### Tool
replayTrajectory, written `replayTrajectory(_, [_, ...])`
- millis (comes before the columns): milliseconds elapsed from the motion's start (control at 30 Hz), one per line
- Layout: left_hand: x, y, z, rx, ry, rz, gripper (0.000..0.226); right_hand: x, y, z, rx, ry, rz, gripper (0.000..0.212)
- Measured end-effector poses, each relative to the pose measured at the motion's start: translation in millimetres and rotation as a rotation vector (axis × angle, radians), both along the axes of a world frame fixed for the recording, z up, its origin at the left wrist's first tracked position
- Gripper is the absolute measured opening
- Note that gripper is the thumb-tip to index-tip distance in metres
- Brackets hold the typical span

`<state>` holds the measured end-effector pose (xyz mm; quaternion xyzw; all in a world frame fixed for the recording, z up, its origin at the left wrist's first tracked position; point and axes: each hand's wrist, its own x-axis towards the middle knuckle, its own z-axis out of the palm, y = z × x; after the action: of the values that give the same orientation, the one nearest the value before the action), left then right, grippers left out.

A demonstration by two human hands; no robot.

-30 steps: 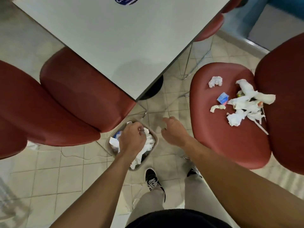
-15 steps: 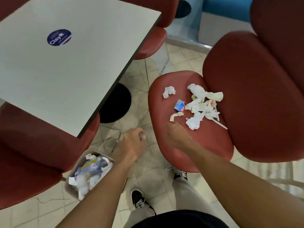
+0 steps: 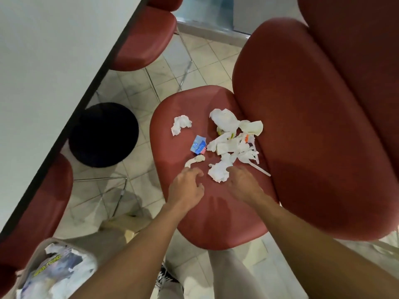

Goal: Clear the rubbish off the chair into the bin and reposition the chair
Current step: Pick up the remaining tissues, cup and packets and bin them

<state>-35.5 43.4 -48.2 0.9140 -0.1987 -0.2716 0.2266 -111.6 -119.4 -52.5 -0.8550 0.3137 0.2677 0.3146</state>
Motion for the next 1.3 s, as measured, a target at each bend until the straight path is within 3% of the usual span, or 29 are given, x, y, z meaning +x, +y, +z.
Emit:
replayTrajectory(200, [8, -58, -61, 0.064, 0.045, -0.096, 0.037, 6, -55, -71, 0.062, 0.014, -0.031, 0.044])
replayTrajectory(467, [15, -102, -124, 0.161, 0.116, -0.163, 0.051, 29, -78, -108, 0.109, -0.004, -0.065, 0.055])
replayTrajectory(633, [9, -106, -150, 0.264, 0.098, -0.176, 0.058, 37, -77, -138, 0.155, 0.023, 0.024, 0.059])
replayTrajectory(867, [9, -84, -155, 0.203, 0.182, -0.017, 0.035, 45, -68, -150, 0.099, -0.014, 0.041, 0.061])
replayTrajectory(1000, [12, -74, -146, 0.17, 0.193, 0.05, 0.035, 45, -63, -140, 0.099, -0.066, -0.034, 0.045])
replayTrajectory(1300, [18, -49, -89, 0.128, 0.115, 0.131, 0.034, 29, -37, -89, 0.058, -0.18, -0.047, 0.043])
